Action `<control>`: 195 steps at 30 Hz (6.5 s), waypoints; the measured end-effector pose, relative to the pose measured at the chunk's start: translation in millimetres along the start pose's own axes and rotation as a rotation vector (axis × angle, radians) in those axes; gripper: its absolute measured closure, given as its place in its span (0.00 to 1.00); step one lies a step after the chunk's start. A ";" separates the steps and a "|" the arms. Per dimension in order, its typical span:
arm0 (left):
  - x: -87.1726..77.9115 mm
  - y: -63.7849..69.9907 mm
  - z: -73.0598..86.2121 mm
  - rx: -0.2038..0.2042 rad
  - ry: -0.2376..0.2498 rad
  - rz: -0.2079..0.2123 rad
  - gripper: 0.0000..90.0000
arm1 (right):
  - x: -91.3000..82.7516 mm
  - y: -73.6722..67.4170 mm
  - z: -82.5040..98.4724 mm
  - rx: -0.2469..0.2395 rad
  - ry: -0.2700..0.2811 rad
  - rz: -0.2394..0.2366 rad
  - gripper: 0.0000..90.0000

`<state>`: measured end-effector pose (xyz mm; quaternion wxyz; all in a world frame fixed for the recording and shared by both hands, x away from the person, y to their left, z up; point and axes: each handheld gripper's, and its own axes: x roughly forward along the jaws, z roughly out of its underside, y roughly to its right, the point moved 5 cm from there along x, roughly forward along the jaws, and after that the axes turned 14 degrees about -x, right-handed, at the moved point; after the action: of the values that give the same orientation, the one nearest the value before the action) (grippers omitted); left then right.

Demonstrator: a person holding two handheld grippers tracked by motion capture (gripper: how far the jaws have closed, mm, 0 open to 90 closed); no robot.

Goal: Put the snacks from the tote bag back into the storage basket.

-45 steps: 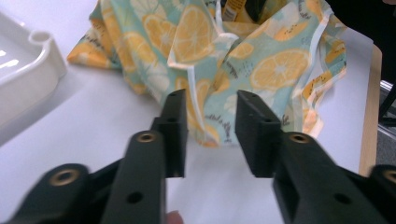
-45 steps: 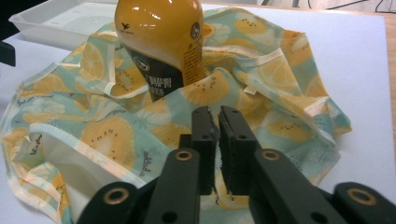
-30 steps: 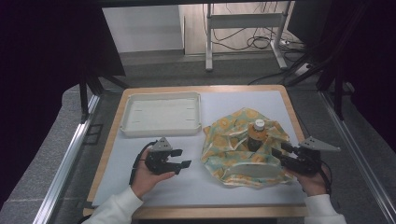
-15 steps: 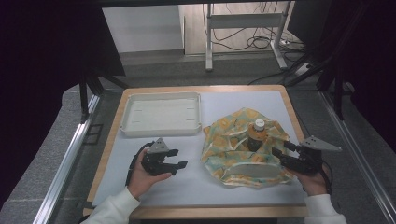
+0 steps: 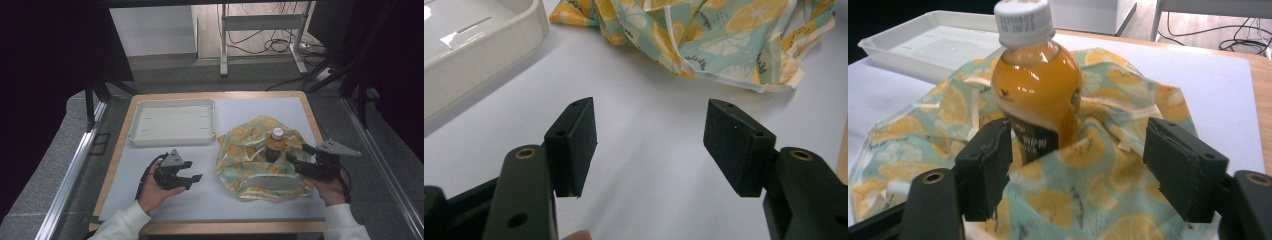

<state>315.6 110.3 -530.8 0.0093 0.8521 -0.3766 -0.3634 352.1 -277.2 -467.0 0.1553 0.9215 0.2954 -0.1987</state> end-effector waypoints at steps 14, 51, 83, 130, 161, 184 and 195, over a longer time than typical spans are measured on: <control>-0.4 -0.5 0.3 0.002 -0.004 0.005 0.42 | 22.5 -12.8 -15.6 -0.024 -0.003 -0.027 0.21; -1.2 -2.5 1.4 -0.008 -0.005 0.009 0.42 | 60.2 -19.7 -33.3 -0.062 -0.025 0.017 0.33; -3.1 -2.4 -0.1 -0.014 0.005 0.012 0.42 | 23.0 -33.8 -72.9 -0.099 0.098 0.011 0.33; -5.9 -0.3 -0.9 -0.021 0.013 0.026 0.42 | 29.5 -62.7 -134.6 -0.099 0.208 -0.074 0.33; -6.4 -1.1 -0.8 -0.016 0.010 0.028 0.41 | 78.3 -79.4 -152.8 -0.063 0.210 -0.136 0.33; -6.2 -0.5 -0.1 -0.020 0.004 0.039 0.41 | 118.5 -91.9 -160.0 -0.028 0.185 -0.169 0.33; -6.8 0.1 -0.2 -0.012 0.004 0.040 0.41 | 137.2 -100.5 -167.7 -0.032 0.174 -0.177 0.33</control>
<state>312.6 114.6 -526.5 0.0223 0.8449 -0.3915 -0.3638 439.6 -65.1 -400.4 0.1255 0.9030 0.3909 -0.1264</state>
